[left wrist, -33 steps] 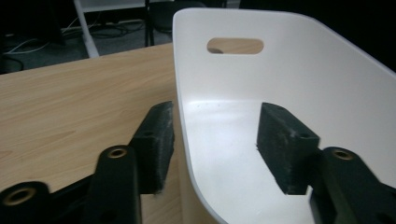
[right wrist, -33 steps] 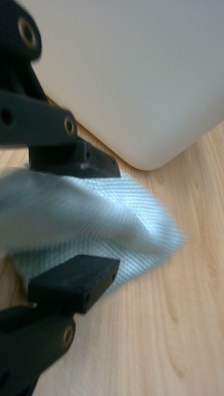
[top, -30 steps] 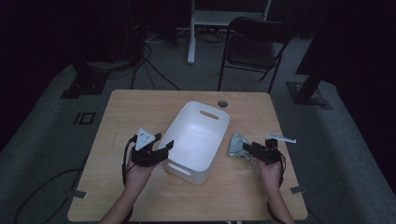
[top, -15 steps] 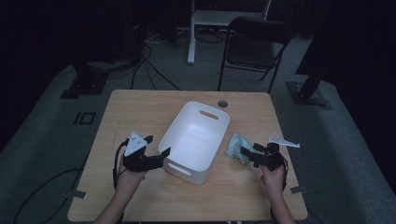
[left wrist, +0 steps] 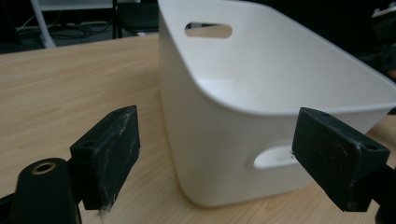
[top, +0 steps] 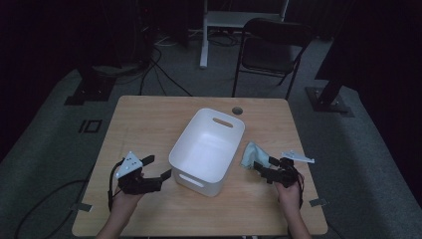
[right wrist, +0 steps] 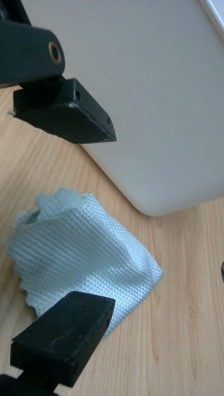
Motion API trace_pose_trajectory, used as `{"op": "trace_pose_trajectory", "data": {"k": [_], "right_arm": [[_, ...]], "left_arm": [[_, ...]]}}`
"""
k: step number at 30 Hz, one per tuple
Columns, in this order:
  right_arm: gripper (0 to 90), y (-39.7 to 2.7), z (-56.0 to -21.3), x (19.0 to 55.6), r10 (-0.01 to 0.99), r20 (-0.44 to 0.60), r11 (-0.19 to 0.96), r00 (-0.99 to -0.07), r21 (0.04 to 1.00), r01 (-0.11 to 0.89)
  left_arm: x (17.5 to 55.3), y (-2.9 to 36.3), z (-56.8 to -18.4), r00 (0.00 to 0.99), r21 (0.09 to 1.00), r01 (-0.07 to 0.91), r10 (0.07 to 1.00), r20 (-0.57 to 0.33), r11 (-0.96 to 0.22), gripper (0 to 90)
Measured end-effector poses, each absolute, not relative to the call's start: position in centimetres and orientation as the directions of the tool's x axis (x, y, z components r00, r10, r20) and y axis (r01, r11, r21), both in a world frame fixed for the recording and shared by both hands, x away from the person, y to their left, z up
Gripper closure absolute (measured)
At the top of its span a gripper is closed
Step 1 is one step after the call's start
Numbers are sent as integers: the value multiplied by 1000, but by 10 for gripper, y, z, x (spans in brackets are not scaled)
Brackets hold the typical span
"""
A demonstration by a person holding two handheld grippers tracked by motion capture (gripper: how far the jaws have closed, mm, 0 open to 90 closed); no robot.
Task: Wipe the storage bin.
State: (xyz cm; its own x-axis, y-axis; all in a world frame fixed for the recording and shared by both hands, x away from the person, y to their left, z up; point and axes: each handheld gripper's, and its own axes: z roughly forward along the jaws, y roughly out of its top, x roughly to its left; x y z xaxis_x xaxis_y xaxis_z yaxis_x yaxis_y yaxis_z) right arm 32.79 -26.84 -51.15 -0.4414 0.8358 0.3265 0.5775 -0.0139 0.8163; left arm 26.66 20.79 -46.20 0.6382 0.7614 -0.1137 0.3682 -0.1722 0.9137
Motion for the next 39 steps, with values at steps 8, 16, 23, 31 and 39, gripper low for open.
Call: {"op": "trace_pose_trajectory", "data": {"k": [8, 16, 23, 31, 39], "right_arm": [[168, -269, -517, 317, 841, 312, 3, -442, 814, 581], [168, -271, -525, 308, 853, 285, 26, -436, 813, 582], [168, -275, -530, 301, 858, 285, 20, -428, 814, 581], [168, -277, -536, 292, 862, 272, 43, -428, 802, 596], [147, -283, -542, 280, 898, 205, 67, -388, 810, 582]], "left_arm": [[259, 223, -480, 608, 903, 397, 785, -123, -166, 157], [256, 237, -502, 552, 897, 418, 824, -126, -143, 157], [256, 243, -517, 512, 889, 438, 850, -124, -134, 157], [255, 249, -524, 480, 878, 450, 874, -83, -164, 157], [251, 258, -531, 449, 865, 475, 890, -79, -163, 157]]}}
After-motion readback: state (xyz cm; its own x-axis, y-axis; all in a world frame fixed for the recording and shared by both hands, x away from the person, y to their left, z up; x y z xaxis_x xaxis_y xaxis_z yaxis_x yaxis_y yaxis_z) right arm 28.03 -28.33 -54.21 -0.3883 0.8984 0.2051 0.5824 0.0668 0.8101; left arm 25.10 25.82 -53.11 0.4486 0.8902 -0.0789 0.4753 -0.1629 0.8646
